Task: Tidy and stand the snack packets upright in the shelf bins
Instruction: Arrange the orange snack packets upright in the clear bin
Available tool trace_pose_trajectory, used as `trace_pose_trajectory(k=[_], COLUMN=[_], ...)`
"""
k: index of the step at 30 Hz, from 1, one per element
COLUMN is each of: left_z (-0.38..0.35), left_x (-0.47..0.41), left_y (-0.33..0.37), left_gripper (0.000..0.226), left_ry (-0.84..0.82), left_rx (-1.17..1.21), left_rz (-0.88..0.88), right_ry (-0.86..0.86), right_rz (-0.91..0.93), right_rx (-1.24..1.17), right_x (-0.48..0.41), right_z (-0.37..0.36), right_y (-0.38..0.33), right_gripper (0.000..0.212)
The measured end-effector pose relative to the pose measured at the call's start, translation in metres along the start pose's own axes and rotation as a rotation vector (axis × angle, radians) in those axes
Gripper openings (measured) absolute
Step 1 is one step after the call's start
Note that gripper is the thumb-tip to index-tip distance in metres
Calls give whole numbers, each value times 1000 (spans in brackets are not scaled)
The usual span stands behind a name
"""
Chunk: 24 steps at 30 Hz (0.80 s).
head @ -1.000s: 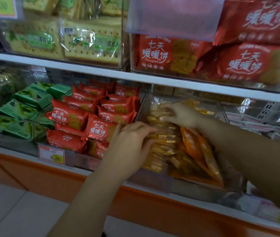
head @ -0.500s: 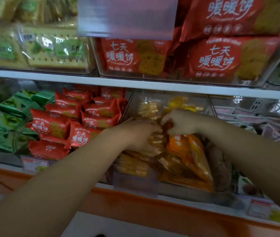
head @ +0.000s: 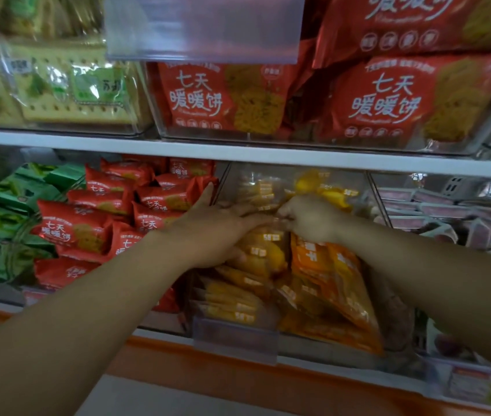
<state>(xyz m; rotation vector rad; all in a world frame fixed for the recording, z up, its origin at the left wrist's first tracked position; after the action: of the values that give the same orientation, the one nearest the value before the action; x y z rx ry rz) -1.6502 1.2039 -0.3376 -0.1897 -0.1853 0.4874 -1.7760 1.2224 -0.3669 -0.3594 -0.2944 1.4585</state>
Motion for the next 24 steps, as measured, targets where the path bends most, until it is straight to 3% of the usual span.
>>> trace_pose_trajectory(k=[5, 11, 16, 18, 21, 24], left_z=[12, 0, 13, 20, 19, 22], left_x=[-15, -14, 9, 21, 35, 41], left_y=[-9, -6, -15, -14, -6, -17], left_gripper=[71, 86, 67, 59, 56, 45], left_ry=[60, -9, 81, 133, 198, 375], left_rx=[31, 25, 153, 225, 266, 311], left_rz=[49, 73, 57, 38, 11, 44], right_ry=[30, 17, 345, 236, 61, 19], right_rz=[-34, -34, 58, 64, 49, 107], right_rx=[-33, -138, -191, -158, -290, -121], right_x=[2, 11, 40, 51, 58, 55], right_z=[9, 11, 46, 40, 20, 20], right_y=[0, -6, -17, -27, -36, -47], right_gripper=[19, 30, 16, 14, 18, 7])
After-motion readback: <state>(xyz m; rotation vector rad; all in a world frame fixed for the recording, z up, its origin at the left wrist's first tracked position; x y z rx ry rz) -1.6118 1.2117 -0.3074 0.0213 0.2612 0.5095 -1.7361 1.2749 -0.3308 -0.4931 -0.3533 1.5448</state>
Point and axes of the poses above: each hand's wrist, its own x-axis away from the middle knuckle, its own z-axis out of the back of the hand, y = z × x, the point moved 8 cm from there along -x, towards the middle knuckle, and after that the axes turned 13 degrees about z, right-handed, at the moved point
